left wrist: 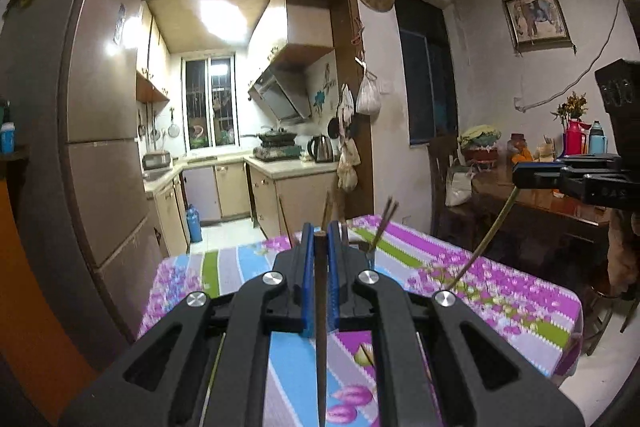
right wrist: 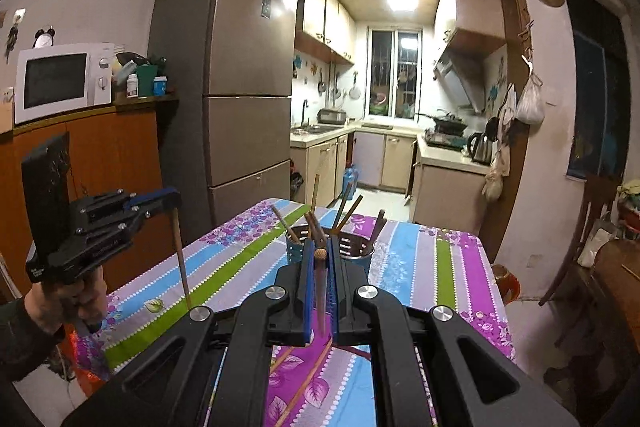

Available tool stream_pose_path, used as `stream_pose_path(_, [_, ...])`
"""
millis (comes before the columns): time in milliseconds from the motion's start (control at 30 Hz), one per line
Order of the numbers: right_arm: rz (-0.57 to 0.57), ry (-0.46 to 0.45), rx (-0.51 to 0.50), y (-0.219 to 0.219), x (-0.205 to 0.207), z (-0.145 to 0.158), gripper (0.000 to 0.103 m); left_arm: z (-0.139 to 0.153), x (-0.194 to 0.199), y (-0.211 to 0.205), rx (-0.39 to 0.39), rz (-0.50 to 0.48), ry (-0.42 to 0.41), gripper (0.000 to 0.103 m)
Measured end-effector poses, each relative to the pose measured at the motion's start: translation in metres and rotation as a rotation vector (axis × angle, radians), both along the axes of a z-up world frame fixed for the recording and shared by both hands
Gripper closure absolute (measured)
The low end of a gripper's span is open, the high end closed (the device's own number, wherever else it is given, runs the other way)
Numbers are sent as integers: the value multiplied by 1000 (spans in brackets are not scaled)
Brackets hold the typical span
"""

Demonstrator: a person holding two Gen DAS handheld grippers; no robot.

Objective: Organize utensils
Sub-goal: 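Carry both chopsticks over the teal holder and lower them in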

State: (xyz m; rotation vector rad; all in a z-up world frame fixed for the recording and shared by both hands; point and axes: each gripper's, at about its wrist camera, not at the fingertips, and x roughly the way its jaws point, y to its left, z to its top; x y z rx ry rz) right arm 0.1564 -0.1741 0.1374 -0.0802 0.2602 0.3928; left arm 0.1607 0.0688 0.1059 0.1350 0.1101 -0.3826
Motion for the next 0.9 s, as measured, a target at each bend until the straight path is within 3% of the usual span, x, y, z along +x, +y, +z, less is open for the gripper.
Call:
stream_pose_path(333, [53,71,12,-13,31,65,95,71,15,-10,-14,8,-97,98])
stream_pose_path(633, [79,58,30,-21,58,132,95,136,42,-22,-50,22,-210,98])
stream_pose_path(900, [68,67,15,-12,110,159,95,152,91,-25,-112,21,-226,98])
